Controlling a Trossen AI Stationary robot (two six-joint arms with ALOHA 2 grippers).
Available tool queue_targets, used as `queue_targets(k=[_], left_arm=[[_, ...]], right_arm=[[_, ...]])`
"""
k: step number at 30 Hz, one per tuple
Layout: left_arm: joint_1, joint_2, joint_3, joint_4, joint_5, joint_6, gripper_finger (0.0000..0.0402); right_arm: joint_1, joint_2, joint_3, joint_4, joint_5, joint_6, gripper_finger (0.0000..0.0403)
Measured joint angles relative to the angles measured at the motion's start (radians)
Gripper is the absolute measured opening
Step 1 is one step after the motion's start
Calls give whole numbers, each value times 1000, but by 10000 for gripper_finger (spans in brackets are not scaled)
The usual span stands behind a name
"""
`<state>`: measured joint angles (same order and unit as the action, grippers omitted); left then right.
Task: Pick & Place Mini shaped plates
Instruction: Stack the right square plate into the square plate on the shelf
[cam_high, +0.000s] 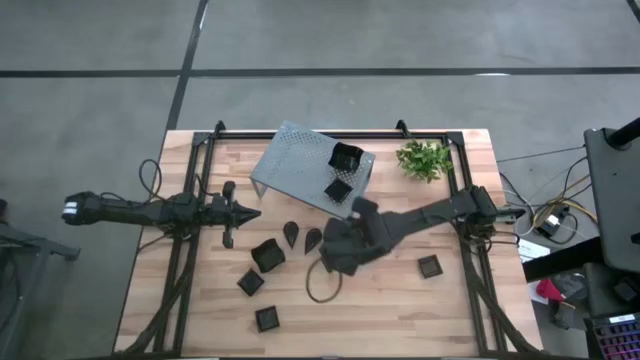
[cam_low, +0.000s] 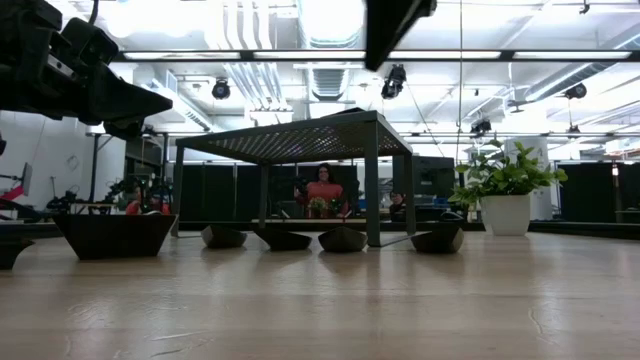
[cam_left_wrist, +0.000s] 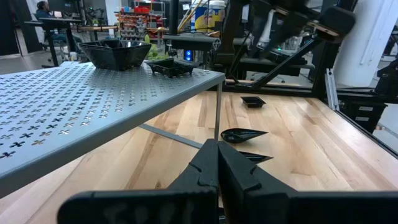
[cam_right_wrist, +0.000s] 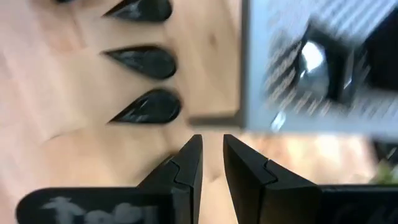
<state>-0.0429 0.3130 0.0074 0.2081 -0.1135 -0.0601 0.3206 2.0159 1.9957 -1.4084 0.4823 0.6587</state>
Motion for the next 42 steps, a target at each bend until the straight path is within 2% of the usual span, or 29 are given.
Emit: queue_targets(k=[5, 10, 13, 15, 21, 30, 35, 42], left_arm=[[0, 0, 0, 0, 0, 0, 0], [0, 0, 0, 0, 0, 0, 0], [0, 0, 0, 0, 0, 0, 0], [0, 0, 0, 0, 0, 0, 0], [0, 0, 0, 0, 0, 0, 0], [0, 0, 0, 0, 0, 0, 0], [0, 0, 0, 0, 0, 0, 0], [0, 0, 0, 0, 0, 0, 0]], right_arm=[[91, 0, -9, -64, -34, 326, 56], [153, 0, -29, -127, -164, 659, 52], [180, 0, -77, -167, -217, 791, 52], [193, -1, -125, -164, -292, 841, 52], [200, -2, -280, -164, -481, 915, 53], [200, -9, -491, -164, -653, 915, 54], [203, -9, -570, -145, -670, 910, 54], [203, -10, -627, -15, -674, 895, 54]])
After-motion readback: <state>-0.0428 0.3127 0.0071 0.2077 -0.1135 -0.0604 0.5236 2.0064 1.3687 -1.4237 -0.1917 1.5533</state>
